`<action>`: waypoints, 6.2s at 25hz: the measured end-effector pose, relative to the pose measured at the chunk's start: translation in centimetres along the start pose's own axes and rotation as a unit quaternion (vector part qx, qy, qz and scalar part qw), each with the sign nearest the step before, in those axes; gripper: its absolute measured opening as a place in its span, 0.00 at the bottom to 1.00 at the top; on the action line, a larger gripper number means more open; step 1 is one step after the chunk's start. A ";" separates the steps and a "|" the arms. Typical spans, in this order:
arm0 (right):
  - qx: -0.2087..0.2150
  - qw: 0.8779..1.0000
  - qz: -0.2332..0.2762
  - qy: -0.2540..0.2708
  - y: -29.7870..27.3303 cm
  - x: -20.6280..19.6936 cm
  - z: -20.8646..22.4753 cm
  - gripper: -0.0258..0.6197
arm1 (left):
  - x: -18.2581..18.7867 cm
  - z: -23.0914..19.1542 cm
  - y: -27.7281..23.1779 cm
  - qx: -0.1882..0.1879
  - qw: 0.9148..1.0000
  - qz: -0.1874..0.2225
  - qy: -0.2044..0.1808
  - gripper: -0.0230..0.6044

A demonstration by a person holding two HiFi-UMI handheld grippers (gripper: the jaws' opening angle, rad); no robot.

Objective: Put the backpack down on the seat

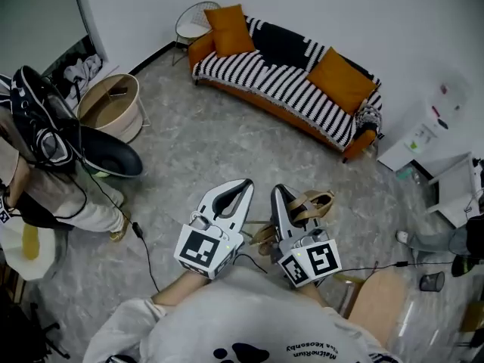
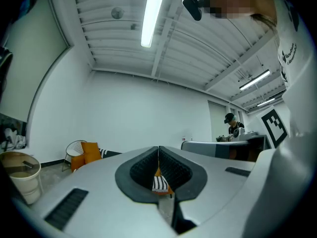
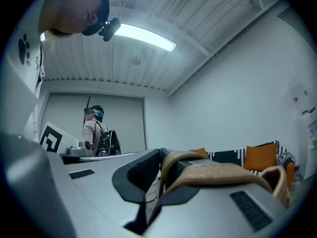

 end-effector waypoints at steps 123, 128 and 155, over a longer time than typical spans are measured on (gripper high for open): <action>0.081 0.991 -0.058 -0.084 -108.0 5.0 57.2 0.09 | 5.3 -88.4 -81.5 0.059 0.995 -0.008 0.084 0.07; 0.102 0.987 -0.055 -0.111 -112.8 4.8 60.9 0.09 | 5.0 -91.4 -85.6 0.073 0.993 -0.007 0.088 0.07; 0.167 0.971 -0.097 -0.139 -139.1 5.4 83.7 0.09 | 5.8 -108.9 -113.0 0.096 0.991 -0.023 0.085 0.07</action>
Point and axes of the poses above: the fingertips, and each gripper's own axes: y backward along the fingers, z to its right, x out of its top, the point moved 7 cm from there along y, backward along the fingers, and after that the axes turned 6 degrees about -z, right-handed, at the moved point
